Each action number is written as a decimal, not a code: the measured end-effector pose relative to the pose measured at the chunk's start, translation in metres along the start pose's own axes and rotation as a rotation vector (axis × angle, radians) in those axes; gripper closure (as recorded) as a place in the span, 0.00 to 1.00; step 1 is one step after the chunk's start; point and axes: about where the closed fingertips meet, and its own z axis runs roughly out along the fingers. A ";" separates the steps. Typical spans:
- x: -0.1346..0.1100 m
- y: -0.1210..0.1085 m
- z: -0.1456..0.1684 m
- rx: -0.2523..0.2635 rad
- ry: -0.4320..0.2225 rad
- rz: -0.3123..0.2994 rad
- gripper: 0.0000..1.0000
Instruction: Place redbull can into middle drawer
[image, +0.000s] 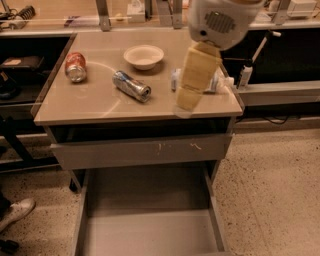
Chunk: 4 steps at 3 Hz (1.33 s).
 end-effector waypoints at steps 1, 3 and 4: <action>-0.038 -0.030 0.027 -0.048 -0.005 0.063 0.00; -0.057 -0.039 0.034 -0.034 -0.060 0.060 0.00; -0.082 -0.050 0.057 -0.070 -0.081 0.106 0.00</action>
Offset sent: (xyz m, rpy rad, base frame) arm 0.0402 0.0272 -0.0096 0.0291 0.0490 -0.0436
